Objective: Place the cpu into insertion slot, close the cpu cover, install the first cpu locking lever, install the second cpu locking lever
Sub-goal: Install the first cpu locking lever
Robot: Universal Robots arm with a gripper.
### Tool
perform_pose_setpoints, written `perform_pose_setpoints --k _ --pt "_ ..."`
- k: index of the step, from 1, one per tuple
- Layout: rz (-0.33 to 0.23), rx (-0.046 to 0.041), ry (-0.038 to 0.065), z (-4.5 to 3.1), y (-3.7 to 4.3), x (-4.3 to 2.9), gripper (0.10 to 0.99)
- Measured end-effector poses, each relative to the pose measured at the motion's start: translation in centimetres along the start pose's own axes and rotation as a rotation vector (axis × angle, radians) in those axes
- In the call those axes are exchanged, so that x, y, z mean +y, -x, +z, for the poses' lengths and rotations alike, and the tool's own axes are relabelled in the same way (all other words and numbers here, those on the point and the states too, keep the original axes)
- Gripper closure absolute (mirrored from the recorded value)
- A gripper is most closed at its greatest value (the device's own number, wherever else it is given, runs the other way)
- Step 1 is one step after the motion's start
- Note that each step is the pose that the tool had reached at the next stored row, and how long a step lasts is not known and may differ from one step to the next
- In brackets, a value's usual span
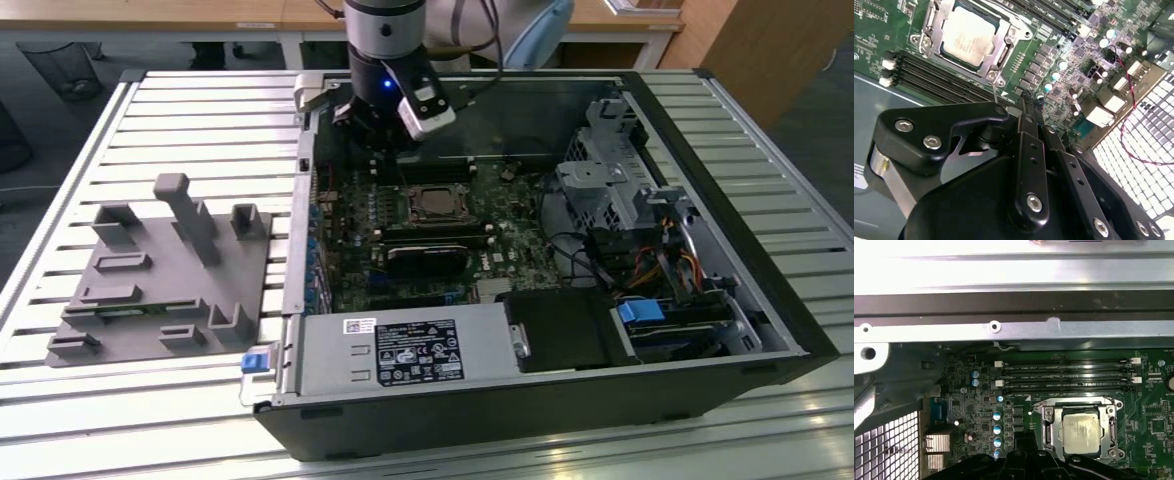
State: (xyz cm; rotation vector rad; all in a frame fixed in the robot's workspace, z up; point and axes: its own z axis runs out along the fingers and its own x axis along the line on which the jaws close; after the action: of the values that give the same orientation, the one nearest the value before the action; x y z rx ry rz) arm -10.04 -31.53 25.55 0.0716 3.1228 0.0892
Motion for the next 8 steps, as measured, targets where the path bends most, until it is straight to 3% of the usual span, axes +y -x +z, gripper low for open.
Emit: perform_pose_setpoints --k 8 --pt "0.0 0.0 0.001 0.11 -0.36 0.81 0.965"
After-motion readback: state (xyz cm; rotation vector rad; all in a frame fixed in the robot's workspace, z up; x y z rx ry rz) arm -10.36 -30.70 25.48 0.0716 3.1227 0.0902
